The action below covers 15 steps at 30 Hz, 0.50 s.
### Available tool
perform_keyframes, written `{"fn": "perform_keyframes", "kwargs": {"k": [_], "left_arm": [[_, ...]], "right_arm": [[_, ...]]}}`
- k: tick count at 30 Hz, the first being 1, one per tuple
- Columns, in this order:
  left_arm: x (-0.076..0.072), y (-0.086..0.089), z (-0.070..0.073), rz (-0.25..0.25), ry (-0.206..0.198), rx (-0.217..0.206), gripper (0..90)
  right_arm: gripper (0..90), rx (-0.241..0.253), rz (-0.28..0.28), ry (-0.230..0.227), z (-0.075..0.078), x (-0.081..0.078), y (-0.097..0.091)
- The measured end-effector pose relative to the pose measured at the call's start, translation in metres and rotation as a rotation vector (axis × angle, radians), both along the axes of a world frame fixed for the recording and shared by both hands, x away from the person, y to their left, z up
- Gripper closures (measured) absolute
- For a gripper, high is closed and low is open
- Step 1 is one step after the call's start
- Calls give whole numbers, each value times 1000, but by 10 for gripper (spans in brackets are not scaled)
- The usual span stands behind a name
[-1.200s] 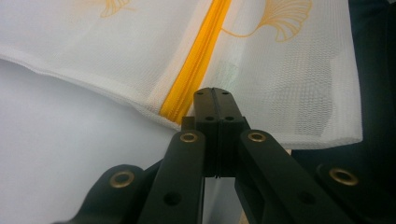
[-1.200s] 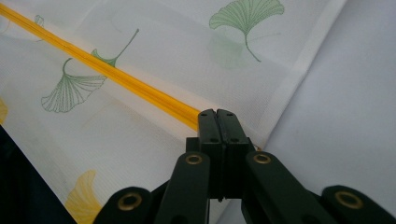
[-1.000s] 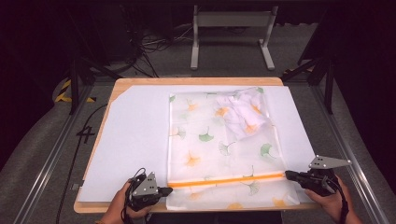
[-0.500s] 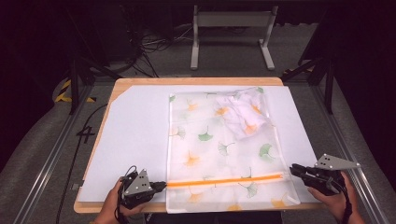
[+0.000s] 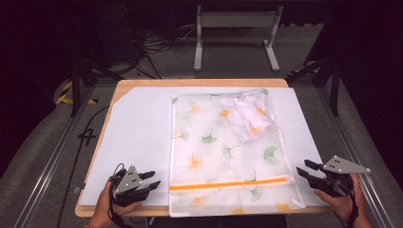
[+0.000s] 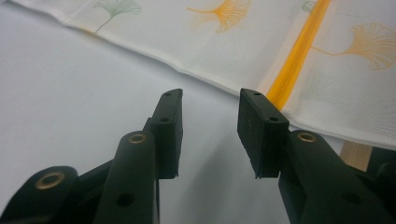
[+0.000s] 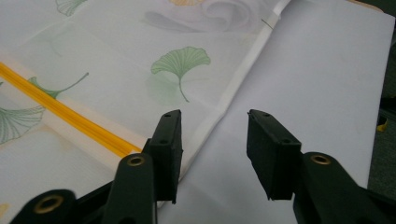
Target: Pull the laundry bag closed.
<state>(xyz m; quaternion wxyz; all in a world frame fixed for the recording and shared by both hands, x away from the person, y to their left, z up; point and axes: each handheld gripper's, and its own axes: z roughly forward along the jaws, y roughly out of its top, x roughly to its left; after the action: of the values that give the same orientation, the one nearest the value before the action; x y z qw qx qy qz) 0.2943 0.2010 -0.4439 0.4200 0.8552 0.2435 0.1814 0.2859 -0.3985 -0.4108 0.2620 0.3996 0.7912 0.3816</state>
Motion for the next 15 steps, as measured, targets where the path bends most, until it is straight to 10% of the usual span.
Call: {"fn": "perform_keyframes", "kwargs": {"k": [15], "left_arm": [[12,43,-1,210,-36,-27,309]], "right_arm": [[351,-47,-108,-39,-11,3,-14]]}}
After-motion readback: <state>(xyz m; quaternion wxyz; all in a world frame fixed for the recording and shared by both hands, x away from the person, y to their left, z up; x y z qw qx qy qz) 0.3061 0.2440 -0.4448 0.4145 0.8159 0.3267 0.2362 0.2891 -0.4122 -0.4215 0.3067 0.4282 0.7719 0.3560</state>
